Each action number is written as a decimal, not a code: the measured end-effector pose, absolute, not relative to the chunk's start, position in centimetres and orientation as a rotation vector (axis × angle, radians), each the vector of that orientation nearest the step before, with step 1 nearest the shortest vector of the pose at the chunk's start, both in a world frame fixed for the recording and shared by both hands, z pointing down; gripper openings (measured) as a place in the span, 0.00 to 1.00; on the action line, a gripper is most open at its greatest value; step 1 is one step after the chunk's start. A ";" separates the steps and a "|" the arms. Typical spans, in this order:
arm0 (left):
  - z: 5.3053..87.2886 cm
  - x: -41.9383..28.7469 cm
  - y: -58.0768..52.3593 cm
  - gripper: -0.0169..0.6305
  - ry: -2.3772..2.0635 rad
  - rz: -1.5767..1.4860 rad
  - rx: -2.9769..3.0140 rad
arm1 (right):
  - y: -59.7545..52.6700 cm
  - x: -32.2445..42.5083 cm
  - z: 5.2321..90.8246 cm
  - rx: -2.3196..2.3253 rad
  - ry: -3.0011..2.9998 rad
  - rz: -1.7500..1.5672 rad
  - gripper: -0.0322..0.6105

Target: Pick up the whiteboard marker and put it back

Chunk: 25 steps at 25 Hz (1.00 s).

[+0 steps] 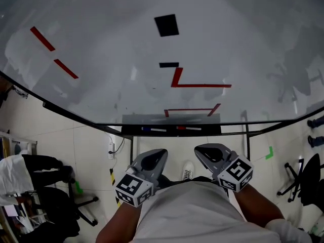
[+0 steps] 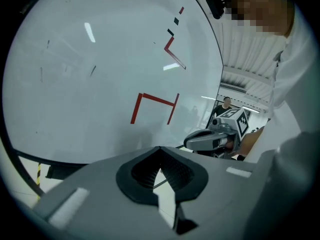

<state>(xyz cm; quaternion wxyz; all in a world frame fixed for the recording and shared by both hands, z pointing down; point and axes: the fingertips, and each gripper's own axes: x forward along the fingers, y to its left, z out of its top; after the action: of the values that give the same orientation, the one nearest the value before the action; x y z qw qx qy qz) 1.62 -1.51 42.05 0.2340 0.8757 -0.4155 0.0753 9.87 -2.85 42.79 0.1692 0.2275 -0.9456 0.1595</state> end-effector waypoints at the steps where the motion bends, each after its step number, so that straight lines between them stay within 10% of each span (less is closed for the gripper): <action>1: 42.1 1.8 -1.7 0.05 -1.145 0.208 2.400 | -3.1 9.9 43.1 0.640 -2.683 0.448 0.05; 25: 44.1 -2.8 -3.3 0.05 -0.974 0.267 2.428 | -7.8 8.4 50.6 0.731 -2.177 -0.106 0.12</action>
<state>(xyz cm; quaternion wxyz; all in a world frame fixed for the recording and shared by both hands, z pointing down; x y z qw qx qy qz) -2.77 -3.33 44.15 0.2533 0.8932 -0.3583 0.0983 8.41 -7.77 50.62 0.4090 0.2901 -0.8642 -0.0421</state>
